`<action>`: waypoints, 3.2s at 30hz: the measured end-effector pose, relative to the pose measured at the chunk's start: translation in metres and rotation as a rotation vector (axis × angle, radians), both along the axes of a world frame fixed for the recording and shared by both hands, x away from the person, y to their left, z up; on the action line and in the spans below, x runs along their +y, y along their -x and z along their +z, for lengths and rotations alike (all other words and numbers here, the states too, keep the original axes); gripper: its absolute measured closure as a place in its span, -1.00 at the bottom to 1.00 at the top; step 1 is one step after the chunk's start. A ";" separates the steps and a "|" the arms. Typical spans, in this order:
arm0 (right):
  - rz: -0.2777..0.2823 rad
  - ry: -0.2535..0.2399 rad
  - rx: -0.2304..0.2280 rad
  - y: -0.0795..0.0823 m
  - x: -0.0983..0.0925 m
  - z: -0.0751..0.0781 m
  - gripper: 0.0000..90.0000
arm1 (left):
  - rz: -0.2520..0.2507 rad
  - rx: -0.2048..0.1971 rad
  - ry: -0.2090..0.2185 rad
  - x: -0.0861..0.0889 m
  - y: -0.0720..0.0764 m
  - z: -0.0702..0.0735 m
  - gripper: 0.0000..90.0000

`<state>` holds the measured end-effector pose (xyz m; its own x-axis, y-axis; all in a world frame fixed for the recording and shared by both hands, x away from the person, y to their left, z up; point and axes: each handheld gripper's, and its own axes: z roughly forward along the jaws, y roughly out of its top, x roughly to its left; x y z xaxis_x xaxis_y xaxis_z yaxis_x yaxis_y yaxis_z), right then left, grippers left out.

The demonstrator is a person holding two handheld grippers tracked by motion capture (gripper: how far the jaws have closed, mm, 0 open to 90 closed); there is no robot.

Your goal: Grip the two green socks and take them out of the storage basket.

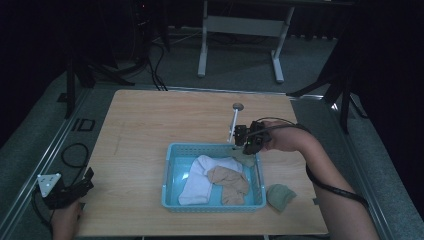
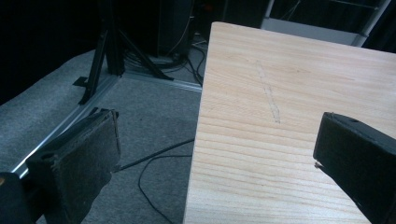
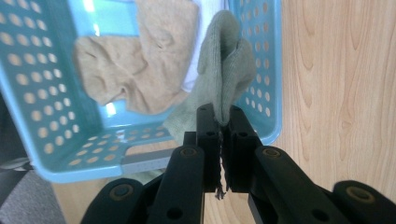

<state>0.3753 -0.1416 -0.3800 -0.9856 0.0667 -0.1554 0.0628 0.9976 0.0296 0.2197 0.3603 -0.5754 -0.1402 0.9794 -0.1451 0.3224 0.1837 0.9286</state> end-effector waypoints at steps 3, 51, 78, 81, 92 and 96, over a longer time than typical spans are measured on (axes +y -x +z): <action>0.000 -0.010 0.000 0.001 -0.002 0.006 0.92 | 0.000 0.002 -0.002 0.000 0.000 0.000 -0.98; -0.254 -0.057 0.054 -0.016 -0.124 -0.041 0.91 | 0.007 0.004 -0.006 0.000 0.000 0.000 -0.98; -0.334 -0.003 0.140 -0.040 -0.122 -0.127 0.91 | 0.006 0.008 -0.005 0.000 -0.001 0.000 -0.98; -0.345 -0.007 0.140 -0.042 -0.122 -0.131 0.91 | 0.008 0.008 -0.004 0.000 0.000 0.000 -0.98; -0.351 -0.030 0.106 -0.039 -0.127 -0.113 0.48 | 0.008 0.010 -0.003 0.000 -0.001 0.000 -0.98; -0.369 -0.059 0.067 -0.036 -0.132 -0.101 0.38 | 0.008 0.010 -0.005 -0.001 -0.001 0.000 -0.98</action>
